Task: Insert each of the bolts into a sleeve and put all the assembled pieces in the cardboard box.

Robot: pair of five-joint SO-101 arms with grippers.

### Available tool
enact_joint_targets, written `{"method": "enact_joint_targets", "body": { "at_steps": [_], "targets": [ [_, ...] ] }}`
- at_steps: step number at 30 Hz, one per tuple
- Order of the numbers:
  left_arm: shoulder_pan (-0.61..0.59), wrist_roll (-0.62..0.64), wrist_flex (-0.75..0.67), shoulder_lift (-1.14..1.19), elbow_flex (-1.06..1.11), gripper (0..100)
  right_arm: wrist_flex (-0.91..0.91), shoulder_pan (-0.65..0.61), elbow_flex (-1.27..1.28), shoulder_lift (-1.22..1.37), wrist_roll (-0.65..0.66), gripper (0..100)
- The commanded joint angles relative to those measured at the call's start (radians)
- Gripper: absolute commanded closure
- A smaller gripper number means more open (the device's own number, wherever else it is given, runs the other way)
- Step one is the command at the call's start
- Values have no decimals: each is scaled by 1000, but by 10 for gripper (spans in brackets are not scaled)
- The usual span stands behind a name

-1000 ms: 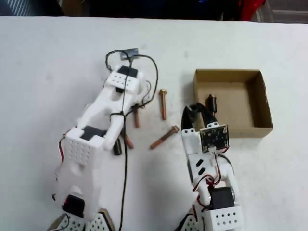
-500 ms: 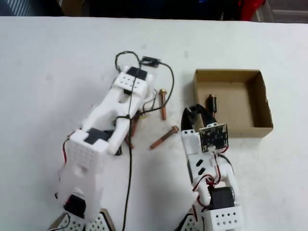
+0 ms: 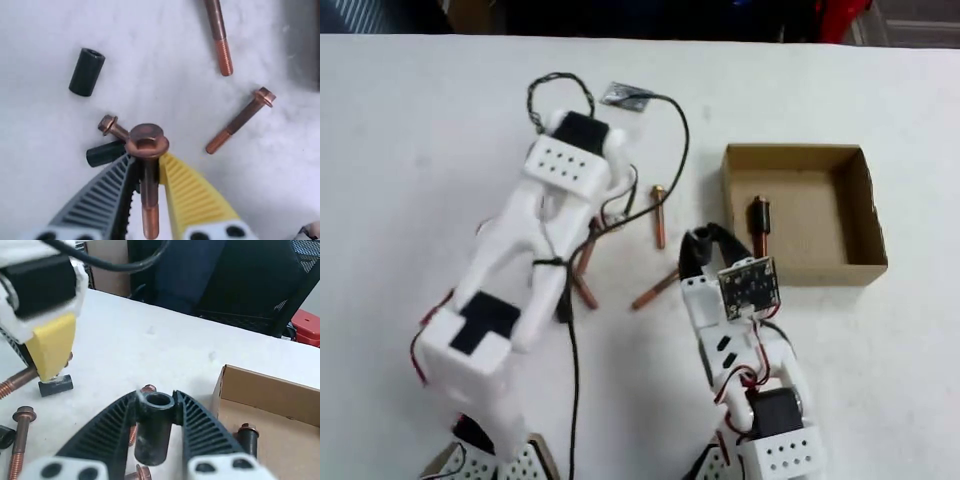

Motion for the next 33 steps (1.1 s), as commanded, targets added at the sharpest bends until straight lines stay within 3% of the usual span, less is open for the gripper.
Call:
{"method": "enact_joint_targets", "body": {
  "at_steps": [1, 9, 18, 33],
  "targets": [
    [-2, -6, 57, -160, -5, 978, 2, -18, 9, -12, -2, 971],
    [-22, -87, 37, -435, 239, 978, -5, -25, 9, -13, -5, 971],
    [-189, -189, -189, -791, 640, 978, -16, -200, 9, -13, 0, 971],
    [-199, -196, -516, -1411, 1059, 977, -162, -269, 9, -10, -8, 972]
  ]
}}
